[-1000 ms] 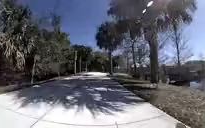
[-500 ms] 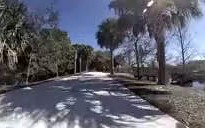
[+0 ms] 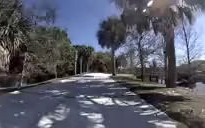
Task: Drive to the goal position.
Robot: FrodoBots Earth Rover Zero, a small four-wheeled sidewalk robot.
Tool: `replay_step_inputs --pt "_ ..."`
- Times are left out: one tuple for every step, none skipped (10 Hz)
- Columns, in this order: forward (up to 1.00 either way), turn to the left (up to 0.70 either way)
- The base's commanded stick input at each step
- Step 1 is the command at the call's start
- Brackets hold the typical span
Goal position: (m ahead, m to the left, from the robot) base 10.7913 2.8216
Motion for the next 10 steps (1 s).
replay_step_inputs --pt "1.0 0.0" --pt "1.0 0.0" --pt "1.0 0.0" --pt "1.0 0.0" --pt "1.0 0.0" --pt "1.0 0.0" --pt "1.0 0.0" --pt "1.0 0.0" --pt "1.0 0.0" --pt "1.0 0.0"
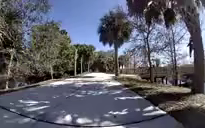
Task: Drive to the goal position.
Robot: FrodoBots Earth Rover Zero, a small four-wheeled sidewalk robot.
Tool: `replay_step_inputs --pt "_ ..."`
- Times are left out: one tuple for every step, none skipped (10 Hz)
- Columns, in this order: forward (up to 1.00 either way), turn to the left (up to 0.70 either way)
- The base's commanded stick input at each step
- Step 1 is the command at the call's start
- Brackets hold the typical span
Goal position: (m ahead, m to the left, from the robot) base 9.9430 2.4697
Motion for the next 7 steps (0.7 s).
replay_step_inputs --pt "1.0 0.0" --pt "1.0 0.0" --pt "1.0 0.0" --pt "1.0 0.0" --pt "1.0 0.0" --pt "1.0 0.0" --pt "1.0 0.0"
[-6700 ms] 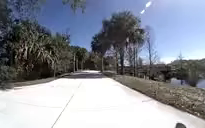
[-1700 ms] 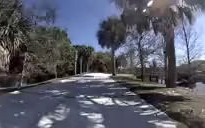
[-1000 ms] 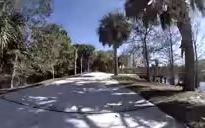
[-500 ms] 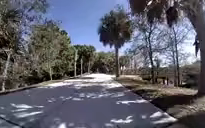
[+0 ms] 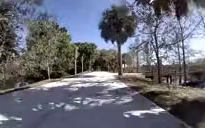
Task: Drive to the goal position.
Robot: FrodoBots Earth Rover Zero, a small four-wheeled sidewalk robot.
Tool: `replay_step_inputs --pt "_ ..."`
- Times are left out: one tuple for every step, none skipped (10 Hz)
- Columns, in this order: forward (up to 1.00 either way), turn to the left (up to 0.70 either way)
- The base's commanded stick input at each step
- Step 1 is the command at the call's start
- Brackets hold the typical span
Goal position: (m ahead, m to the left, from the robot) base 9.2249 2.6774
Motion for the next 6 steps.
replay_step_inputs --pt "1.0 0.0" --pt "1.0 0.0" --pt "1.0 0.0" --pt "1.0 0.0" --pt "1.0 0.0" --pt "1.0 0.0"
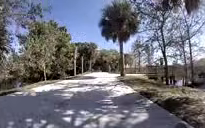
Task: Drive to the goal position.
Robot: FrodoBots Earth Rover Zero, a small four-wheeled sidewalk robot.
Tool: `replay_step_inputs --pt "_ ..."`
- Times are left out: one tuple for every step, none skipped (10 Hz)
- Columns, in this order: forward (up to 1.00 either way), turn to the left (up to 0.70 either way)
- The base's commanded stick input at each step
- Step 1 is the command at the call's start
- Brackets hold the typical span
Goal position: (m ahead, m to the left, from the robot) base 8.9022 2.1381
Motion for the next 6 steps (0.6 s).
replay_step_inputs --pt "1.0 0.0" --pt "1.0 0.0" --pt "1.0 0.0" --pt "1.0 0.0" --pt "1.0 0.0" --pt "1.0 0.0"
